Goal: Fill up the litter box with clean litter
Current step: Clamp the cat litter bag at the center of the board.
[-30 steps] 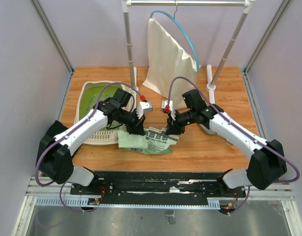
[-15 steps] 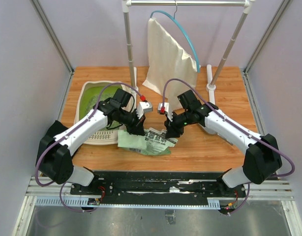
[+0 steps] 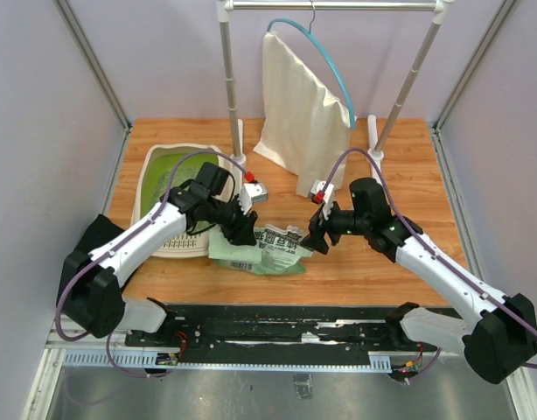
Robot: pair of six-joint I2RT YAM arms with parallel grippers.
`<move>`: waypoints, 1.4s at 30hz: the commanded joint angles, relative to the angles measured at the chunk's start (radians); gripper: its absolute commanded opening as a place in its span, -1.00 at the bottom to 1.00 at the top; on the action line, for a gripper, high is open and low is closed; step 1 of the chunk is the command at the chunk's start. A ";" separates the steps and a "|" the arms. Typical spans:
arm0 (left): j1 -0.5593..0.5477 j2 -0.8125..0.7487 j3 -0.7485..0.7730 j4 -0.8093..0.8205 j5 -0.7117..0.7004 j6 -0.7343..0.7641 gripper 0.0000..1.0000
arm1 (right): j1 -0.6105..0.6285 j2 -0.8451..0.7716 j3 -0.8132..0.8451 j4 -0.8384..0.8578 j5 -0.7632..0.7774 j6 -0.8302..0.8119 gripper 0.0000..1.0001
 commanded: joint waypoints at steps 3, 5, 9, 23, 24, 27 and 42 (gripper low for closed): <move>0.063 -0.076 -0.078 0.060 -0.051 -0.011 -0.09 | -0.015 -0.011 -0.027 0.107 0.003 0.022 0.39; 0.091 -0.094 -0.093 0.077 -0.047 -0.012 -0.14 | -0.015 -0.001 -0.020 0.112 -0.005 0.010 0.39; 0.097 -0.093 -0.098 0.082 -0.055 -0.012 -0.45 | -0.017 0.049 0.030 0.115 -0.065 0.000 0.39; 0.097 -0.178 -0.164 0.123 -0.011 0.066 -0.99 | -0.034 0.162 0.101 0.125 -0.089 -0.057 0.40; 0.097 -0.194 -0.177 0.130 -0.007 0.071 -0.99 | -0.036 0.158 0.101 0.126 -0.103 -0.058 0.39; 0.096 -0.230 -0.204 0.147 0.023 0.090 -0.99 | -0.051 0.133 0.102 0.133 -0.112 -0.043 0.39; 0.097 -0.306 -0.233 0.211 0.108 0.133 -0.99 | -0.043 0.177 0.111 0.035 -0.338 -0.226 0.28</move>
